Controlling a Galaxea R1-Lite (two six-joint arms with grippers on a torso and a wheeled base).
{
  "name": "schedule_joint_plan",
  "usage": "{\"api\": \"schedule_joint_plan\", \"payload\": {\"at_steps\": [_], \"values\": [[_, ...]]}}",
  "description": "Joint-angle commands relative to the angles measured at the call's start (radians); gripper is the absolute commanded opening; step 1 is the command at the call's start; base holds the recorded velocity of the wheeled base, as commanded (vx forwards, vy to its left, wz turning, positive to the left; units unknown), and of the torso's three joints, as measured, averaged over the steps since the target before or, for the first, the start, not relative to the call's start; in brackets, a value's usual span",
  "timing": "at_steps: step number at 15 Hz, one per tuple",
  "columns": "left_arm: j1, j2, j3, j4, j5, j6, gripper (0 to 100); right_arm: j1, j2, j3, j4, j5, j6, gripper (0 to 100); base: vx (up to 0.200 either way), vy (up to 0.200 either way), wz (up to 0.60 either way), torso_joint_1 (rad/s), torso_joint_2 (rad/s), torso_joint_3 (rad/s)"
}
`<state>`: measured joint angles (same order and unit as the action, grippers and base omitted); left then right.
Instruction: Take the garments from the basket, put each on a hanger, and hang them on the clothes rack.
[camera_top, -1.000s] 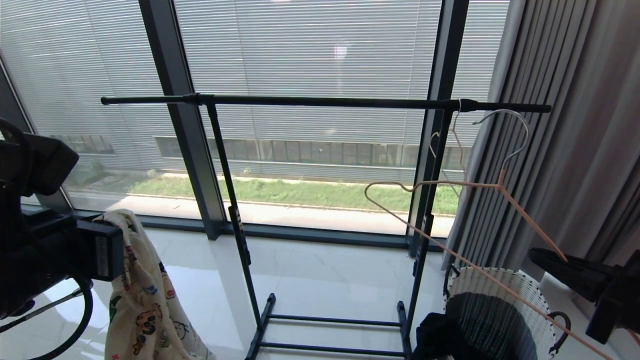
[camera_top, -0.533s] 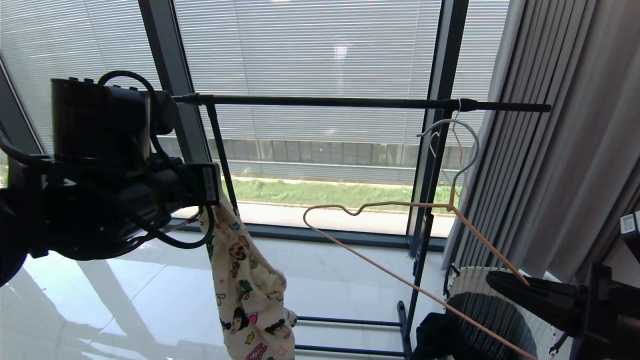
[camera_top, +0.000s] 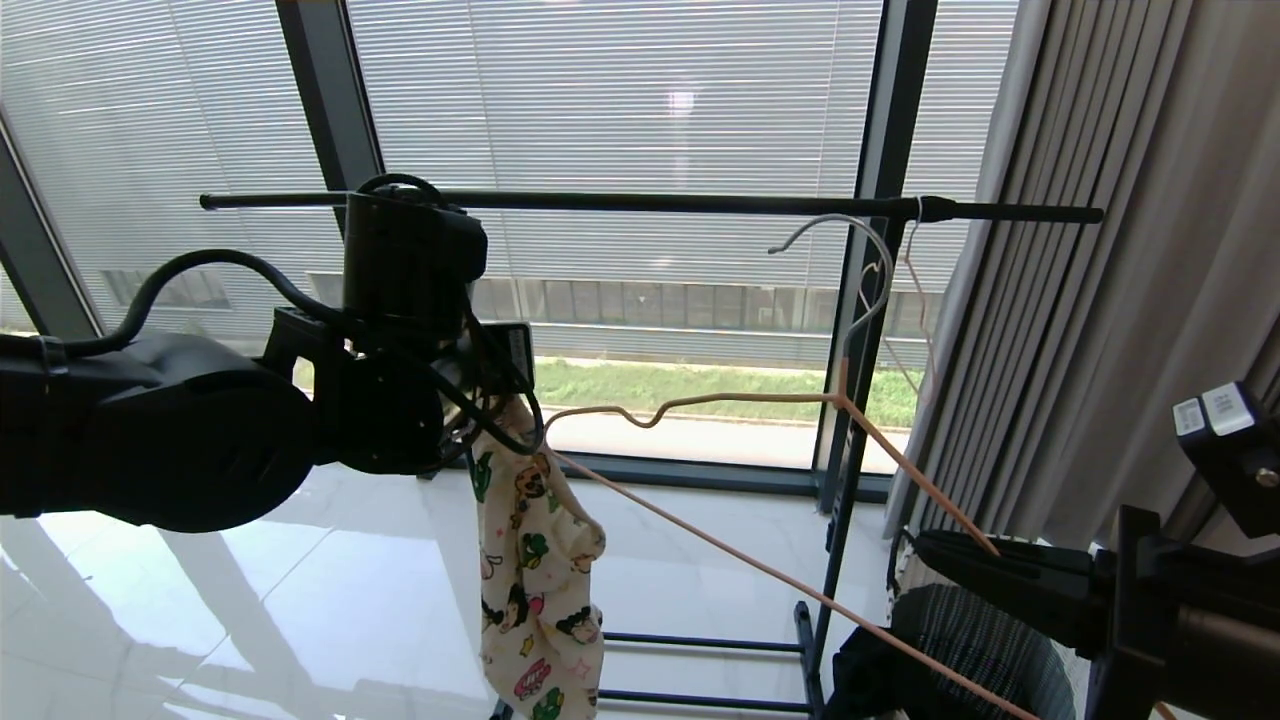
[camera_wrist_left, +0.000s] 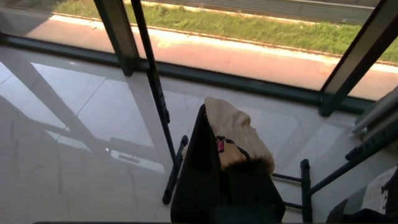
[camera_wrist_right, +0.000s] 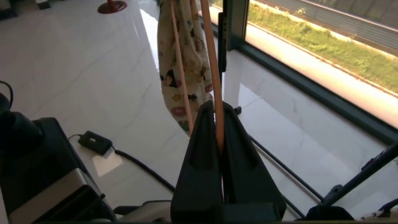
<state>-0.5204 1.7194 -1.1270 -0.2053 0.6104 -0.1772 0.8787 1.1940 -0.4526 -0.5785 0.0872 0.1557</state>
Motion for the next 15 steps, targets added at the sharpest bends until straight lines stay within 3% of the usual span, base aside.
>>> {"api": "schedule_joint_plan", "payload": {"at_steps": [1, 4, 7, 12, 15], "values": [[-0.006, 0.016, -0.014, -0.002, -0.001, -0.011, 0, 0.008, 0.010, -0.014, -0.001, 0.000, 0.005, 0, 0.000, 0.000, 0.00, 0.000, 0.00, 0.000], [-0.018, 0.013, -0.037, 0.000, -0.005, -0.036, 0, 0.017, 0.038, -0.017, -0.004, 0.000, 0.013, 0, 0.000, 0.000, 0.00, 0.000, 0.00, 0.000], [-0.033, 0.005, -0.033, 0.000, -0.014, -0.041, 0, 0.017, 0.101, -0.017, -0.090, -0.006, 0.025, 0, 0.000, 0.000, 0.00, 0.000, 0.00, 0.000], [-0.033, -0.026, -0.022, 0.003, -0.084, -0.034, 0, 0.017, 0.153, -0.029, -0.133, -0.052, 0.025, 0, 0.000, 0.000, 0.00, 0.000, 0.00, 0.000], [-0.033, -0.050, 0.027, 0.003, -0.135, 0.008, 0, 0.017, 0.190, -0.043, -0.170, -0.063, 0.025, 0, 0.000, 0.000, 0.00, 0.000, 0.00, 0.000]]}}
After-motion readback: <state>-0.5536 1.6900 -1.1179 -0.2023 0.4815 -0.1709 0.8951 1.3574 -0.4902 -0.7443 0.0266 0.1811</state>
